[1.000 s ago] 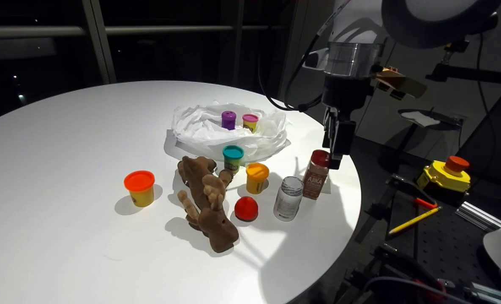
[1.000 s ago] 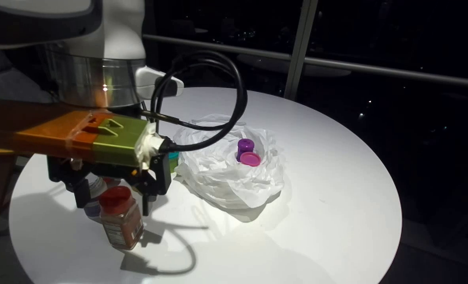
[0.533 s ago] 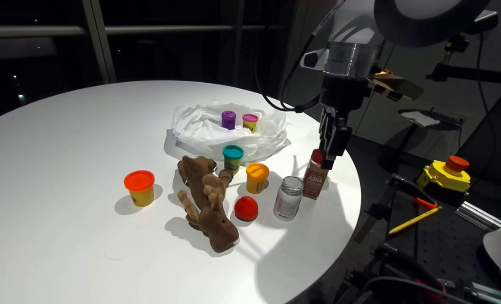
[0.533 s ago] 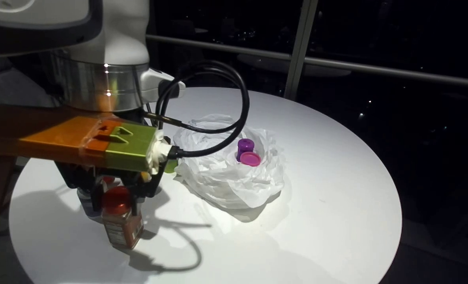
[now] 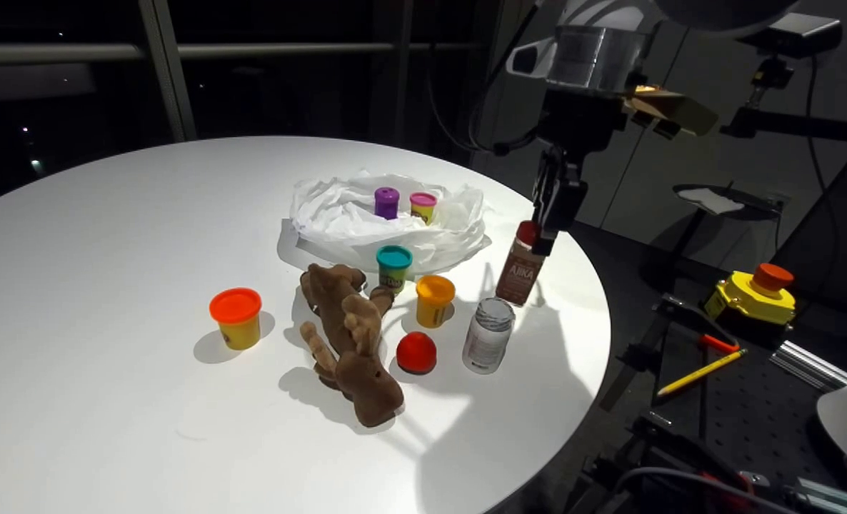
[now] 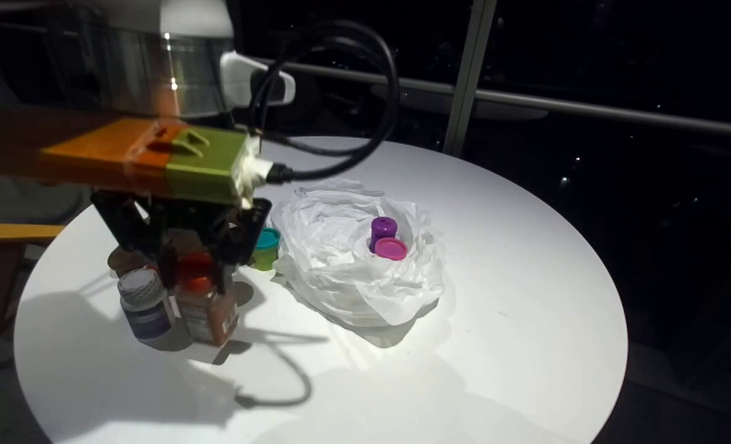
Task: Put all the contents on the table into the plastic bag.
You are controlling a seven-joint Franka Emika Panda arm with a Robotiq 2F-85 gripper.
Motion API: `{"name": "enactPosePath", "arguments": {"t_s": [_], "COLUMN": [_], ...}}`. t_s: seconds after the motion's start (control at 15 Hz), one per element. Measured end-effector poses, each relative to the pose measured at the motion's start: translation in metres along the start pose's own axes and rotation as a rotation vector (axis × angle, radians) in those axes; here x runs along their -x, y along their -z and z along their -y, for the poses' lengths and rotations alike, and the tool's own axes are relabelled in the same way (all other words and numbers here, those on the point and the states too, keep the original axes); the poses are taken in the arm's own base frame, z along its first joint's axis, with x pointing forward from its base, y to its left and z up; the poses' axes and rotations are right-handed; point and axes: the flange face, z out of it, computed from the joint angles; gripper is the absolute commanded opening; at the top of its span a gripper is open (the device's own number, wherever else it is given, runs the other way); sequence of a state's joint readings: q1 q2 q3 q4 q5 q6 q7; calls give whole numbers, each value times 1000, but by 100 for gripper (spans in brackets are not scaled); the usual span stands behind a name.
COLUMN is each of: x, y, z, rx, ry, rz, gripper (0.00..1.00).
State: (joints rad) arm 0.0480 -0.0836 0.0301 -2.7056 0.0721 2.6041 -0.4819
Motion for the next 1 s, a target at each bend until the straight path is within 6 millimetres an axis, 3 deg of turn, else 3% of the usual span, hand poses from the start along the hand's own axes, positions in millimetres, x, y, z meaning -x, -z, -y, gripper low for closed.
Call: {"name": "enactPosePath", "arguments": {"t_s": [0.33, 0.53, 0.73, 1.0], "x": [-58, -110, -161, -210], "y": [92, 121, 114, 64], "z": [21, 34, 29, 4], "rx": [116, 183, 248, 269], "ry": [-49, -109, -183, -251], "rz": [-103, -164, -178, -103], "gripper": [24, 24, 24, 24]}}
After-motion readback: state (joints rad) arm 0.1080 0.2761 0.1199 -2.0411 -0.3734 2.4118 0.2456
